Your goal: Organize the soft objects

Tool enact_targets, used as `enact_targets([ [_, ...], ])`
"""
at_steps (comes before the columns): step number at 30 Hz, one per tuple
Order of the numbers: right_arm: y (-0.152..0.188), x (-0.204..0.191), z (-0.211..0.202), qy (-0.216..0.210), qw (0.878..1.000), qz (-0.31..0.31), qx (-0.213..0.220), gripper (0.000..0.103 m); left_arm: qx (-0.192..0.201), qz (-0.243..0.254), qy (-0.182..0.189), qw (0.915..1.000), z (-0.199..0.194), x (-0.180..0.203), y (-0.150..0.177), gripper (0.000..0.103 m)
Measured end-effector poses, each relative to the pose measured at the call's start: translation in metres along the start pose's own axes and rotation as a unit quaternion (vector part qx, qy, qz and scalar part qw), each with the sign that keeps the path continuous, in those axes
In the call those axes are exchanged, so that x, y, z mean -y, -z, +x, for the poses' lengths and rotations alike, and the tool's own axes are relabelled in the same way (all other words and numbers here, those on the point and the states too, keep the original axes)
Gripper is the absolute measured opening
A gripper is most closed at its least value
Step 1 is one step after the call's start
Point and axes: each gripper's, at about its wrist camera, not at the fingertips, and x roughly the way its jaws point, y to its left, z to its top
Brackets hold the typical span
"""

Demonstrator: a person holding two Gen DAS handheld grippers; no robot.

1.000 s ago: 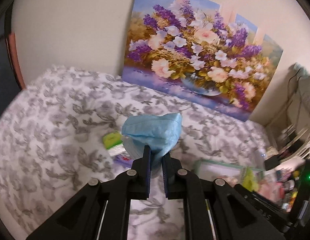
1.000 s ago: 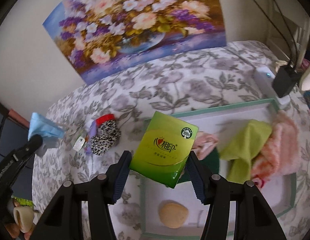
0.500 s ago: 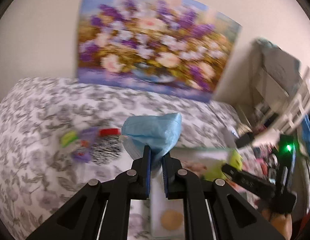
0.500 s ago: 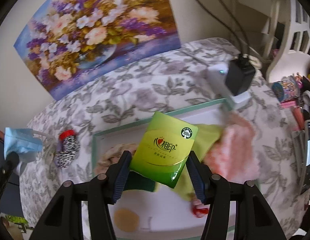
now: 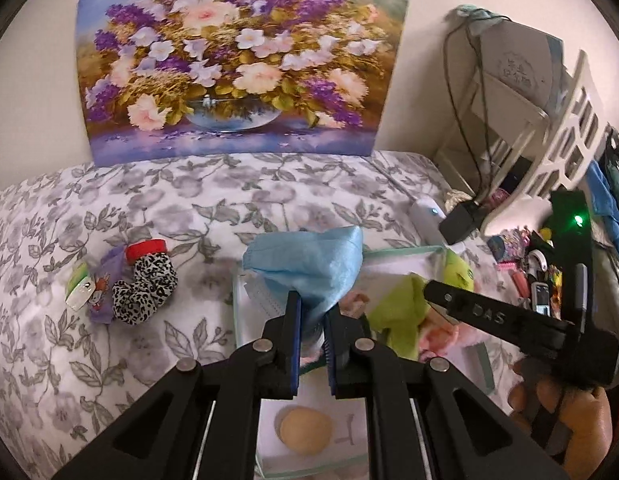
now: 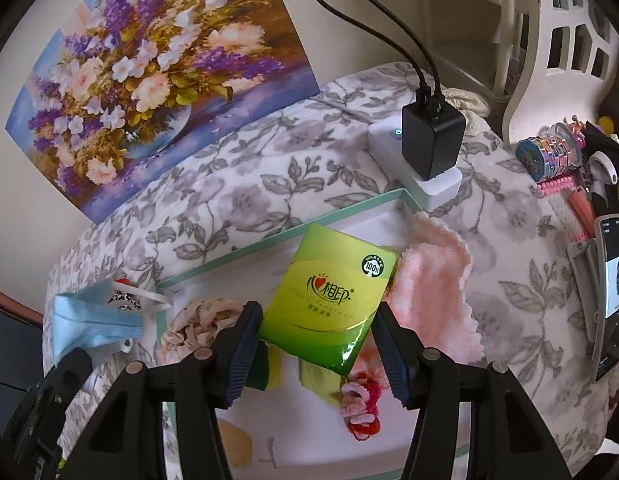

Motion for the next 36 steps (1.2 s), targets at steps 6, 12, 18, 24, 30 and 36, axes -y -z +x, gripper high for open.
enact_targets([
  [6, -0.001, -0.015, 0.003, -0.024, 1.000, -0.015, 0.001, 0.059, -0.007, -0.033, -0.001, 0.9994, 0.020, -0.024, -0.003, 0.010],
  [12, -0.003, -0.035, 0.015, -0.054, 0.998, -0.033, -0.004, 0.059, -0.018, -0.045, -0.001, 0.9988, 0.042, -0.035, -0.003, 0.010],
  [18, -0.001, -0.038, 0.041, -0.058, 0.997, -0.030, -0.028, 0.059, -0.044, -0.057, 0.010, 0.9973, 0.068, -0.039, 0.003, 0.011],
  [24, 0.001, -0.021, 0.059, -0.042, 0.998, -0.008, -0.054, 0.059, -0.075, -0.064, 0.008, 0.9951, 0.089, -0.041, 0.014, 0.011],
  [30, 0.001, 0.004, 0.062, -0.019, 0.998, 0.023, -0.061, 0.059, -0.093, -0.055, -0.005, 0.9941, 0.101, -0.038, 0.021, 0.011],
  [36, 0.000, 0.014, 0.060, 0.001, 0.998, 0.030, -0.059, 0.059, -0.103, -0.061, -0.002, 0.9928, 0.105, -0.040, 0.023, 0.011],
])
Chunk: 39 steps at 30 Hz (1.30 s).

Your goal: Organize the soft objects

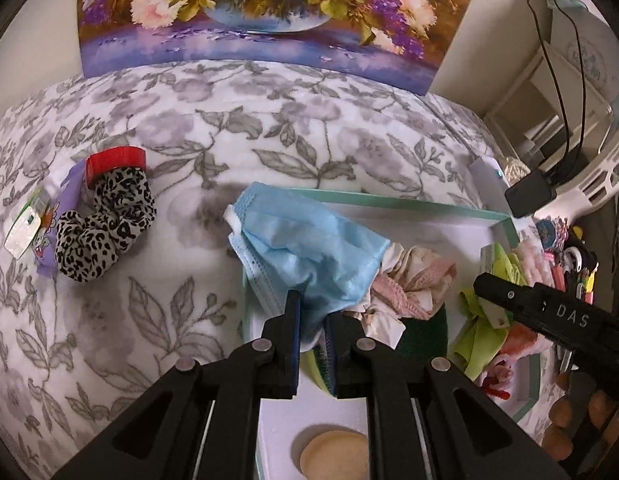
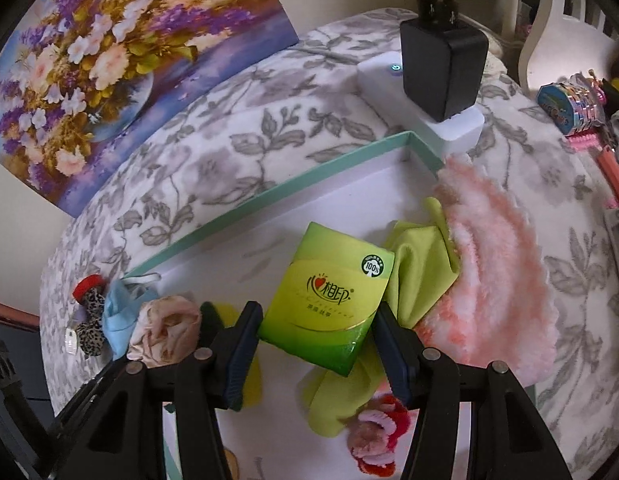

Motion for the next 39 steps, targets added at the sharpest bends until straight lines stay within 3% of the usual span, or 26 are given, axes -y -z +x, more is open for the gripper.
enact_targets([
  [5, 0.000, -0.004, -0.001, 0.004, 1.000, -0.009, 0.000, 0.059, -0.008, 0.028, 0.005, 0.9996, 0.003, 0.014, 0.004, 0.011],
  [12, 0.000, -0.008, 0.000, 0.007, 1.000, -0.018, -0.002, 0.059, -0.021, 0.008, 0.046, 0.9987, 0.006, 0.014, 0.004, 0.012],
  [18, 0.001, -0.013, 0.001, 0.011, 0.999, -0.031, -0.004, 0.061, -0.026, -0.005, 0.035, 0.9990, 0.000, 0.008, 0.000, 0.014],
  [22, 0.001, -0.013, 0.003, 0.013, 0.999, -0.032, -0.009, 0.061, -0.043, -0.021, 0.029, 0.9984, 0.003, -0.001, 0.001, 0.044],
  [26, -0.001, -0.016, 0.001, 0.012, 0.999, -0.036, -0.011, 0.062, -0.055, -0.036, 0.026, 0.9975, 0.006, -0.006, 0.002, 0.046],
  [39, -0.003, -0.025, -0.030, 0.003, 0.999, -0.046, 0.015, 0.079, -0.007, -0.076, 0.014, 0.9970, -0.040, -0.026, -0.009, 0.070],
])
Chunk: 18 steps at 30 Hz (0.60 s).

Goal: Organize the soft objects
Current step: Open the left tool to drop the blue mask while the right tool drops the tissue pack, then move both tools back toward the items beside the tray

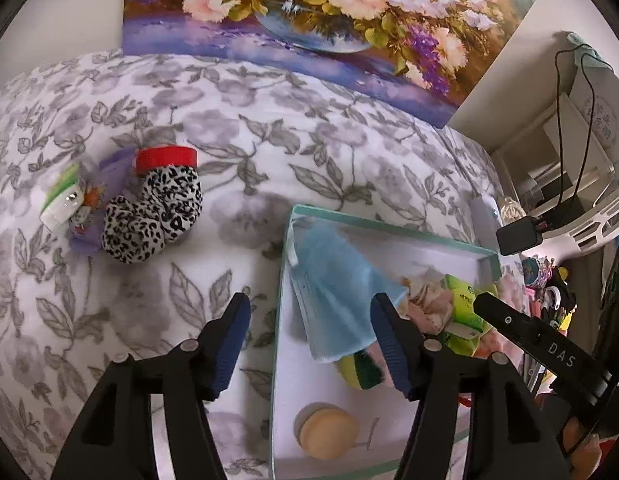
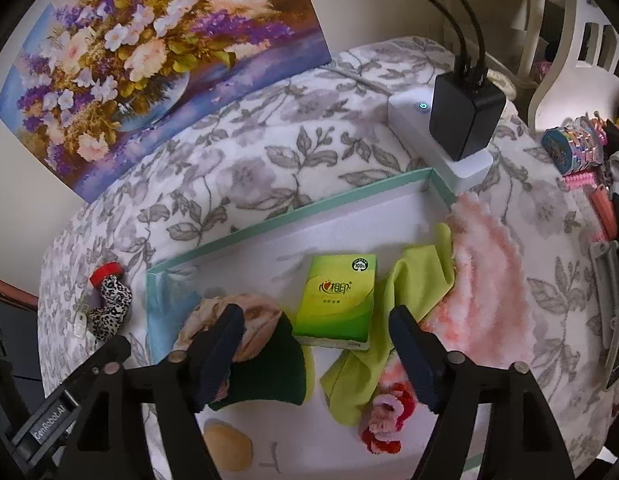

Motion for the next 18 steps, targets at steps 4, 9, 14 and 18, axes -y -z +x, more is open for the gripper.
enact_targets([
  [4, 0.000, -0.003, -0.005, 0.005, 1.000, -0.008, 0.004, 0.085, 0.008, 0.002, -0.017, 0.9998, -0.002, 0.000, -0.001, 0.080],
  [9, 0.000, -0.005, -0.006, 0.001, 1.000, -0.013, 0.007, 0.097, 0.021, -0.005, -0.057, 0.9981, -0.003, -0.008, -0.002, 0.094],
  [14, 0.002, -0.009, -0.003, 0.010, 1.000, -0.026, 0.004, 0.103, 0.024, -0.023, -0.071, 0.9970, -0.004, -0.019, -0.004, 0.095],
  [18, 0.003, -0.012, -0.004, 0.018, 0.999, -0.039, 0.011, 0.103, 0.031, -0.024, -0.099, 0.9943, -0.005, -0.023, -0.004, 0.095],
])
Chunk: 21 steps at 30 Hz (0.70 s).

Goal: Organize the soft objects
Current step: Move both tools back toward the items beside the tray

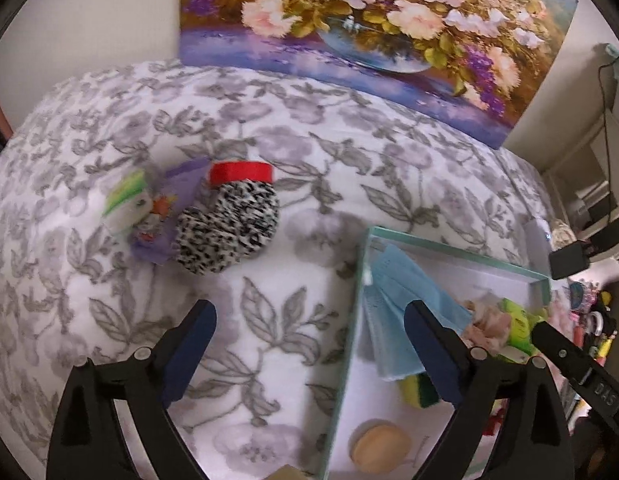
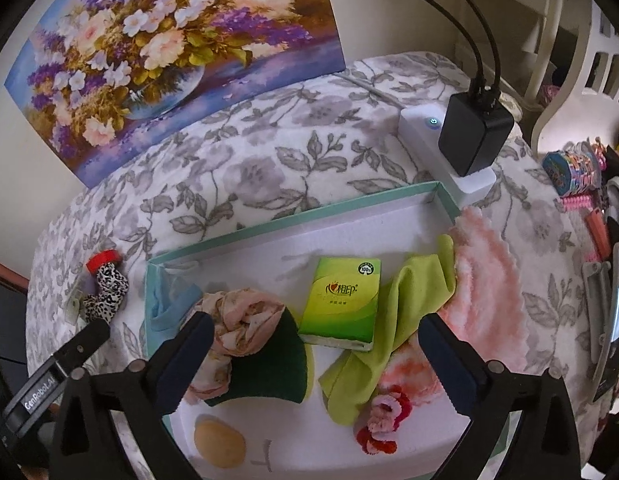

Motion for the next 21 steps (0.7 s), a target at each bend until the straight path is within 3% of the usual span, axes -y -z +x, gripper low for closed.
enact_targets([
  [6, 0.000, -0.001, 0.001, 0.003, 1.000, -0.002, 0.001, 0.103, 0.019, 0.000, -0.027, 0.9995, -0.005, -0.006, -0.002, 0.102],
  [16, 0.003, -0.026, -0.004, -0.002, 1.000, -0.030, 0.007, 0.103, 0.052, -0.022, -0.029, 0.9980, -0.017, -0.024, -0.009, 0.102],
  [21, 0.007, -0.049, -0.008, -0.001, 0.998, -0.056, 0.012, 0.103, 0.063, -0.046, -0.050, 0.9957, -0.025, -0.044, -0.014, 0.102],
])
